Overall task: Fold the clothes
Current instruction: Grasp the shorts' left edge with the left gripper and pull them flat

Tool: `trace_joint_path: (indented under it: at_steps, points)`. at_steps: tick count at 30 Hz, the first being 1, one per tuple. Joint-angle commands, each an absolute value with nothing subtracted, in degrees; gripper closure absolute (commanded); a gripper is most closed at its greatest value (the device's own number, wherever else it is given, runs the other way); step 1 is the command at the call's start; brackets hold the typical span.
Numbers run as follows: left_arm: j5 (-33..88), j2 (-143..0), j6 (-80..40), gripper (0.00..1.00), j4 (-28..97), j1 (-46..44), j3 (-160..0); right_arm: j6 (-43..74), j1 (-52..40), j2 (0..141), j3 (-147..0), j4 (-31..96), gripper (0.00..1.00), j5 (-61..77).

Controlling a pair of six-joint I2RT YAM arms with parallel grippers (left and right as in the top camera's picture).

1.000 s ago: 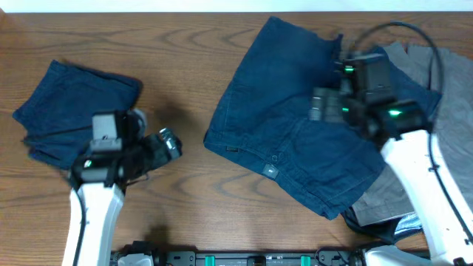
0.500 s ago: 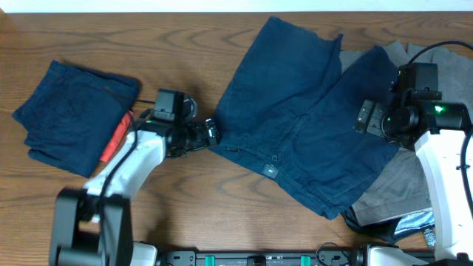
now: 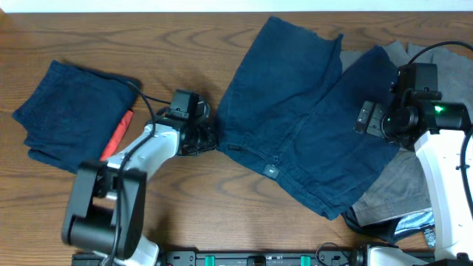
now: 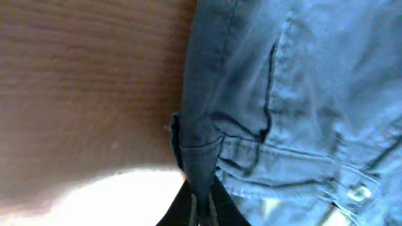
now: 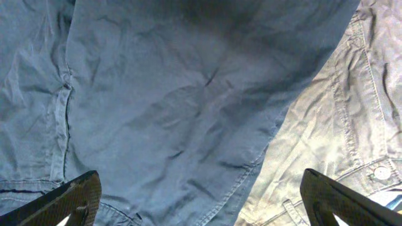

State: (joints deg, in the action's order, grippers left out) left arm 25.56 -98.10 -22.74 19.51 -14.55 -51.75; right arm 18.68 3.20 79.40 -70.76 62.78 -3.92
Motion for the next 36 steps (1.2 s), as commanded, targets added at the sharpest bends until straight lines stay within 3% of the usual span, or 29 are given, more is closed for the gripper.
trace_joint_path:
  at_steps: [1, 8, 11, 12, 14, 15, 23, 26, 36]
  points:
    - [25.52, -90.17, -22.09, 0.94, 20.73, -13.02, -58.72, 19.25, 4.14, 79.18, -71.11, 62.81, 0.01, -5.19]
    - [3.05, -81.58, -17.21, 0.94, 15.16, -7.62, -65.14, 19.22, 4.23, 79.18, -71.11, 63.46, 0.01, -6.24]
    - [2.24, -83.00, -18.33, 0.92, 14.37, -3.90, -65.08, 19.05, 4.23, 79.18, -71.11, 63.88, 0.01, -6.24]
    - [2.31, -83.79, -18.28, 0.71, 15.18, -3.25, -65.06, 19.03, 4.23, 79.18, -71.11, 63.90, 0.01, -6.22]
    - [2.55, -85.95, -18.35, 0.13, 18.28, -2.13, -65.06, 19.05, 4.23, 79.18, -71.11, 63.96, 0.01, -6.22]
    - [3.22, -86.89, -18.68, 0.02, 19.92, -1.98, -65.06, 19.03, 4.23, 79.18, -71.11, 64.07, 0.01, -6.22]
    - [26.52, -93.51, -22.92, 0.02, 38.87, -4.71, -64.75, 19.03, 4.23, 79.18, -71.11, 64.12, 0.01, -6.24]
    - [28.08, -95.37, -27.46, 0.02, 45.98, -7.92, -63.51, 19.03, 4.23, 79.18, -71.11, 64.07, 0.01, -6.26]
    - [27.51, -100.57, -37.17, 0.01, 39.88, -22.96, -58.15, 19.03, 4.23, 79.18, -71.11, 64.12, 0.01, -6.24]
